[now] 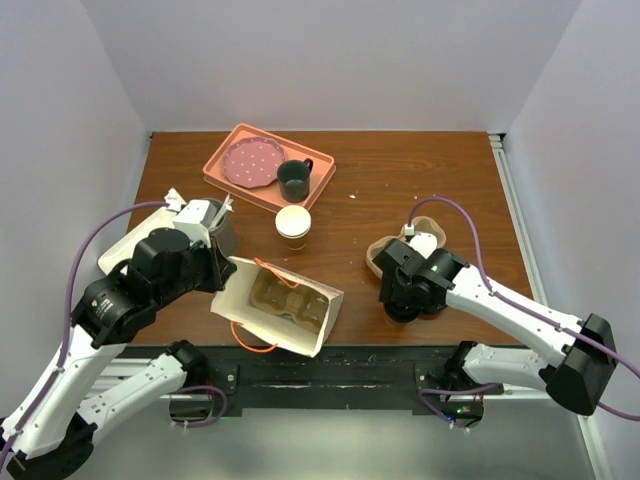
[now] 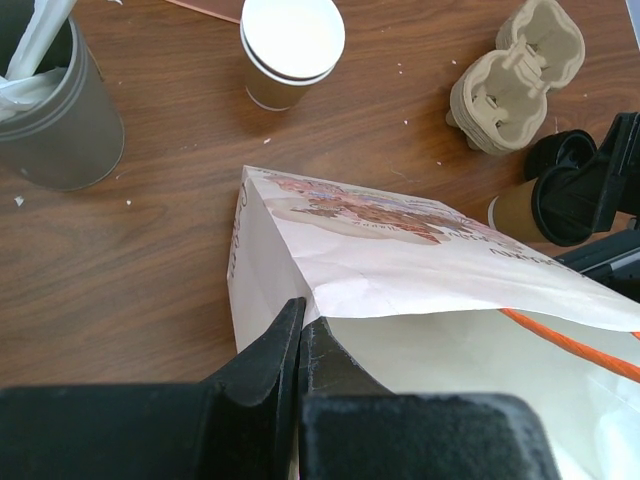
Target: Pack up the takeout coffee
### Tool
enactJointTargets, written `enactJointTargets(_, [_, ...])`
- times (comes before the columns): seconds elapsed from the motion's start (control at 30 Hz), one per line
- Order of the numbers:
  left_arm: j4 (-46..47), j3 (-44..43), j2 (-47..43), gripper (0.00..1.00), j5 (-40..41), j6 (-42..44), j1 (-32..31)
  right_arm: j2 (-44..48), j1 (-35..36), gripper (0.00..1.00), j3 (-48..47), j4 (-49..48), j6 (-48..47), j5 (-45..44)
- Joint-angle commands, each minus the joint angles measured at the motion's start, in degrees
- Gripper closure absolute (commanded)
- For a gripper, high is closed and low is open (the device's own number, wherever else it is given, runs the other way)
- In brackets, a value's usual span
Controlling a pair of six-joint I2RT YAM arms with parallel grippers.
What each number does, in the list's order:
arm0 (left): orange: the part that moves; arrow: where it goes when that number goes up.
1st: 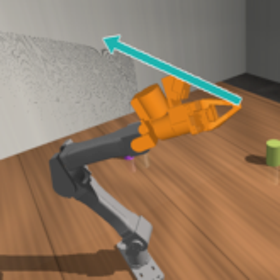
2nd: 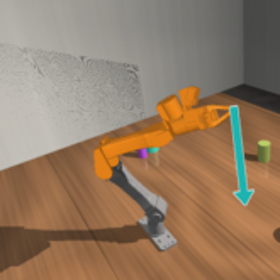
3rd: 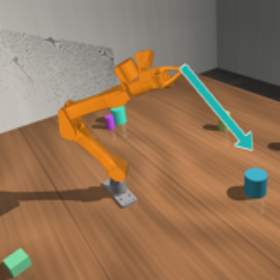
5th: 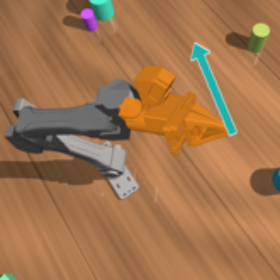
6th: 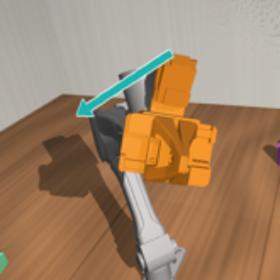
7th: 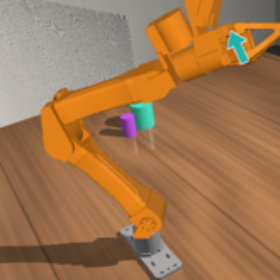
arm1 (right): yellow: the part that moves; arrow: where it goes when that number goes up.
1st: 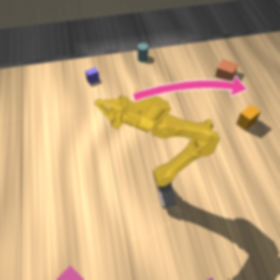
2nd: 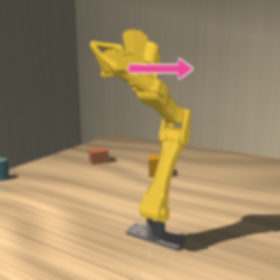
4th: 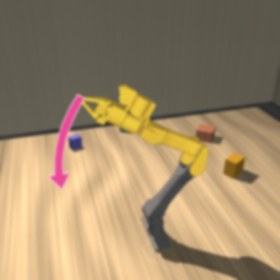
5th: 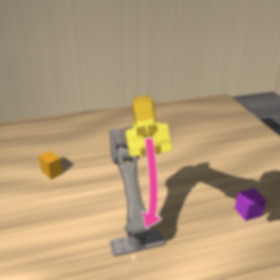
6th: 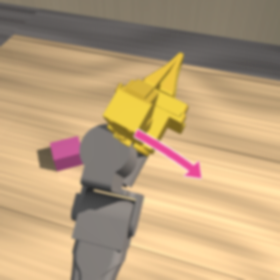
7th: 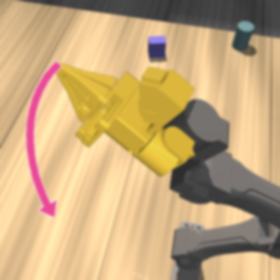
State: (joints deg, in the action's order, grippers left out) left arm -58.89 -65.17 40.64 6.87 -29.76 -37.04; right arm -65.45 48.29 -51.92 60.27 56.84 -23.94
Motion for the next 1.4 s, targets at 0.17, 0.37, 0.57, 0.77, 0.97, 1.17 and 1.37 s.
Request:
enactJointTargets(0.17, [0.09, -2.86, 0.66, 1.00, 0.95, -2.23, 0.03, 1.20, -0.22, 0.28, 1.73, -1.12, -0.32, 0.30])
enactJointTargets(0.37, [-0.87, -3.47, 1.37, 1.00, 1.47, -2.67, 0.03, 1.20, -0.22, 0.38, -0.02, -1.47, -2.96, 0.48])
enactJointTargets(0.57, [-0.96, -3.65, 2.60, 1.00, 2.09, -3.29, 0.03, 0.15, -0.13, 0.48, -10.63, 0.54, -10.07, -0.32])
enactJointTargets(0.77, [-1.75, -5.14, 5.05, 1.00, 2.27, -3.64, 0.03, -2.40, -0.04, 0.55, -26.43, 3.97, -18.68, 1.27])
enactJointTargets(0.97, [-2.63, -8.04, 8.74, 1.00, 1.48, -4.69, 0.03, -5.03, -0.04, 0.59, -46.47, 6.88, -27.12, 3.81])
enactJointTargets(1.17, [-3.25, -10.41, 12.00, 1.00, -1.33, -7.07, 0.12, -6.97, 0.05, 0.63, -60.38, 4.60, -34.51, 15.23])
enactJointTargets(1.37, [-3.25, -13.49, 14.55, 1.00, -3.00, -9.09, 0.04, -8.64, 2.49, 0.65, -63.48, 0.03, -39.25, 27.09])
